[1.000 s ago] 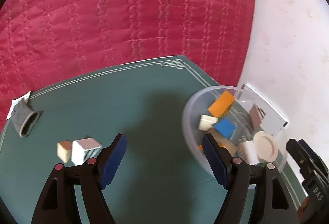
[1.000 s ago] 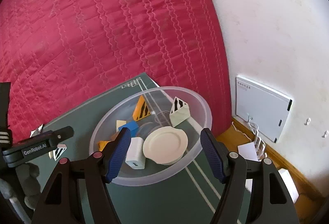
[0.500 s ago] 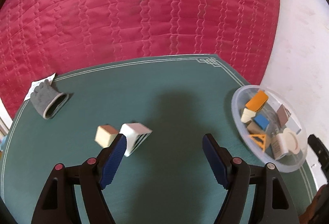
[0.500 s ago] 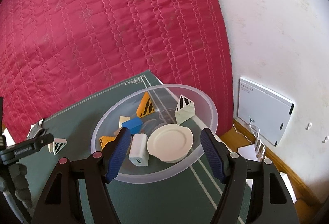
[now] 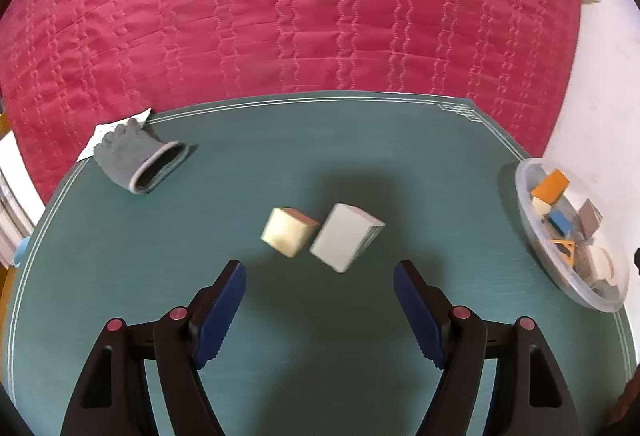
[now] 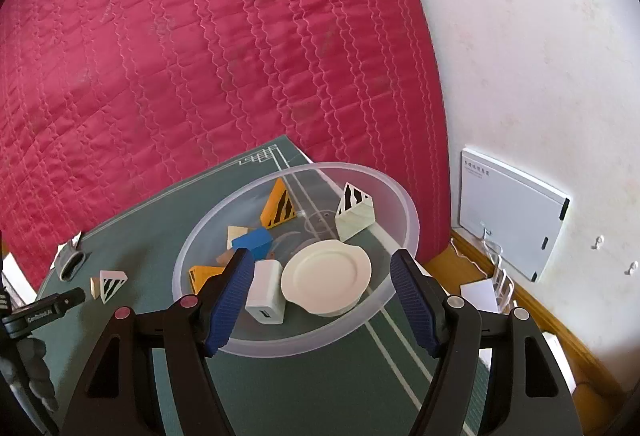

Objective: Organize rigid objects
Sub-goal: 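Withdraw both grippers from the bowl toward the remaining blocks, then grasp the cream cube block with the left gripper, then grasp the white black-striped triangle with the right gripper while the left holds the cream cube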

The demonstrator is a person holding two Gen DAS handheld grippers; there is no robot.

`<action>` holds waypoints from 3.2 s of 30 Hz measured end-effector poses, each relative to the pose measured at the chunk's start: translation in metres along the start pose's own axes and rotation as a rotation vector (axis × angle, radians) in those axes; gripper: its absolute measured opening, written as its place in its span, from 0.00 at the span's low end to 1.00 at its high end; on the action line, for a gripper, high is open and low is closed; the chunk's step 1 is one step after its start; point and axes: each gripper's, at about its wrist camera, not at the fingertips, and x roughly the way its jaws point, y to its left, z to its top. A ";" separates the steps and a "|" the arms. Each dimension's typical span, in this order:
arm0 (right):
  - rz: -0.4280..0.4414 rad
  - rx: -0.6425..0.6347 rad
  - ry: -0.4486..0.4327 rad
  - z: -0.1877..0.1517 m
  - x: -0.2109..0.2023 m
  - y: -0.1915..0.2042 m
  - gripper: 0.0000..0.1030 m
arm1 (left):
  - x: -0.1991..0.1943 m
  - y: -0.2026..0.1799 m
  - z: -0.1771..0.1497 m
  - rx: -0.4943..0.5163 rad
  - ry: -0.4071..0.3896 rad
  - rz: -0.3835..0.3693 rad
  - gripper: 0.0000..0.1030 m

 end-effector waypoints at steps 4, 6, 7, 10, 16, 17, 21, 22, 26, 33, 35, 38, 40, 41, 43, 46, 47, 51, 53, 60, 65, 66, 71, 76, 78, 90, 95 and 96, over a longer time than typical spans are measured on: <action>0.000 -0.002 0.000 0.000 0.000 0.000 0.70 | 0.005 0.014 0.001 -0.021 0.010 0.023 0.77; 0.000 -0.002 -0.001 0.000 0.000 0.000 0.70 | 0.008 0.019 0.001 -0.030 0.015 0.033 0.74; 0.001 -0.002 -0.001 0.000 0.000 0.000 0.70 | 0.010 0.021 0.001 -0.032 0.019 0.035 0.72; 0.000 -0.010 -0.006 0.000 -0.001 0.001 0.70 | 0.016 0.023 0.002 -0.027 0.030 0.044 0.66; 0.001 -0.027 -0.016 0.000 -0.002 0.004 0.70 | 0.032 0.026 0.005 -0.010 0.053 0.064 0.60; 0.001 -0.028 -0.015 -0.001 -0.003 0.004 0.70 | 0.034 0.026 0.005 -0.009 0.056 0.065 0.59; -0.001 -0.029 -0.013 -0.001 -0.003 0.005 0.70 | 0.043 0.025 0.009 0.009 0.064 0.060 0.59; -0.003 -0.028 -0.011 -0.001 -0.002 0.005 0.70 | 0.045 0.023 0.009 0.015 0.066 0.059 0.59; -0.008 -0.032 -0.007 -0.002 -0.002 0.005 0.70 | 0.054 0.021 0.012 0.028 0.082 0.046 0.53; -0.032 -0.044 -0.004 -0.002 -0.001 0.008 0.70 | 0.062 0.023 0.020 0.027 0.091 0.003 0.40; -0.046 -0.053 -0.016 -0.002 -0.003 0.009 0.70 | 0.062 0.024 0.021 0.021 0.092 -0.014 0.37; -0.066 -0.082 -0.042 -0.003 -0.008 0.016 0.70 | 0.062 0.025 0.021 0.018 0.090 -0.030 0.36; -0.082 -0.117 -0.059 -0.004 -0.011 0.022 0.70 | 0.060 0.026 0.021 0.013 0.088 -0.042 0.35; -0.089 -0.136 -0.066 -0.003 -0.012 0.027 0.70 | 0.060 0.026 0.020 0.009 0.087 -0.048 0.35; -0.094 -0.169 -0.070 -0.004 -0.014 0.036 0.70 | 0.057 0.028 0.021 -0.001 0.077 -0.059 0.33; -0.041 -0.179 -0.036 -0.005 -0.014 0.053 0.70 | 0.051 0.032 0.022 -0.018 0.052 -0.073 0.22; -0.013 -0.183 -0.015 -0.004 -0.013 0.061 0.70 | 0.049 0.033 0.022 -0.019 0.049 -0.071 0.21; 0.076 -0.215 0.034 -0.006 -0.005 0.097 0.70 | 0.046 0.035 0.022 -0.030 0.050 -0.085 0.18; 0.118 -0.233 0.057 -0.009 0.001 0.118 0.70 | 0.045 0.037 0.022 -0.036 0.051 -0.090 0.18; 0.204 -0.299 0.129 -0.025 0.020 0.170 0.70 | 0.051 0.044 0.022 -0.071 0.072 -0.121 0.20; 0.233 -0.286 0.191 -0.034 0.030 0.173 0.70 | 0.055 0.044 0.023 -0.075 0.084 -0.128 0.41; 0.235 -0.285 0.198 -0.035 0.031 0.172 0.70 | 0.055 0.044 0.023 -0.076 0.080 -0.122 0.45; 0.244 -0.279 0.237 -0.043 0.038 0.167 0.70 | 0.065 0.040 0.029 -0.036 0.086 -0.072 0.49; 0.264 -0.300 0.271 -0.049 0.042 0.172 0.70 | 0.070 0.028 0.032 0.046 0.093 -0.075 0.45; 0.275 -0.309 0.286 -0.051 0.044 0.177 0.70 | 0.070 0.030 0.032 0.049 0.091 -0.090 0.44; 0.353 -0.297 0.401 -0.056 0.073 0.217 0.70 | 0.055 0.048 0.032 -0.037 0.028 -0.135 0.42; 0.391 -0.280 0.454 -0.055 0.089 0.235 0.70 | 0.048 0.063 0.036 -0.085 0.004 -0.120 0.42; 0.394 -0.282 0.461 -0.056 0.093 0.239 0.70 | 0.046 0.066 0.037 -0.091 -0.001 -0.113 0.42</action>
